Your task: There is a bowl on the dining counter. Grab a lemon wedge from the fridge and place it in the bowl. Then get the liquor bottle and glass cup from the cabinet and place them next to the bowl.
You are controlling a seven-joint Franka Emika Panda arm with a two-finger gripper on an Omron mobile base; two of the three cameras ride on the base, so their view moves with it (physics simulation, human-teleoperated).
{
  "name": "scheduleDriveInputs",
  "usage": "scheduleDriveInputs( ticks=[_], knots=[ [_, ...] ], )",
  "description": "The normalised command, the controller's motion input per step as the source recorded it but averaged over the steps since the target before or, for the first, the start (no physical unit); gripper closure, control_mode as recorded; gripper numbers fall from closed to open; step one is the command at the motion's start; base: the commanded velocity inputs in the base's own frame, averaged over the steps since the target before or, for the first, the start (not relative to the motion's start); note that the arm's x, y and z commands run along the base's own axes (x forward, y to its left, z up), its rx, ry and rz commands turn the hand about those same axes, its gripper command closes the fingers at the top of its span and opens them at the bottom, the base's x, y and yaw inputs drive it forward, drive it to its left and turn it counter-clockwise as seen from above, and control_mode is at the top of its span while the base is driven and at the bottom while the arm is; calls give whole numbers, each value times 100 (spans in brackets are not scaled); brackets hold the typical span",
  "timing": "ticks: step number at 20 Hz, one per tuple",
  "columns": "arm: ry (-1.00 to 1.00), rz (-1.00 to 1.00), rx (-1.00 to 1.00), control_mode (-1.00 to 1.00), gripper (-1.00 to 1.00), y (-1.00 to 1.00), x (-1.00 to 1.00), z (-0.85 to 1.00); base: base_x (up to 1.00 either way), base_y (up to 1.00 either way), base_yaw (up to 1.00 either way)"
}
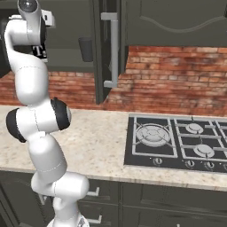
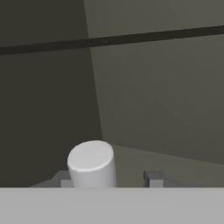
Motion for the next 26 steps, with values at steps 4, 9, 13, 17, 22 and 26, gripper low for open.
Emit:
scheduleDriveInputs(
  ticks=[4,9,13,17,22,26],
  knots=[
    [0,0,0,-100,100,0,0,0,0,0,0],
    [-5,0,0,-100,100,0,-13,1,0,0,0],
    [-18,0,0,-100,100,-8,-89,11,0,0,0],
    [-19,0,0,-100,100,-38,-100,13,0,0,0],
    [-4,0,0,-100,100,-65,-100,1,0,0,0],
    [3,-2,0,-100,100,-62,-100,-18,0,0,0]
  ],
)
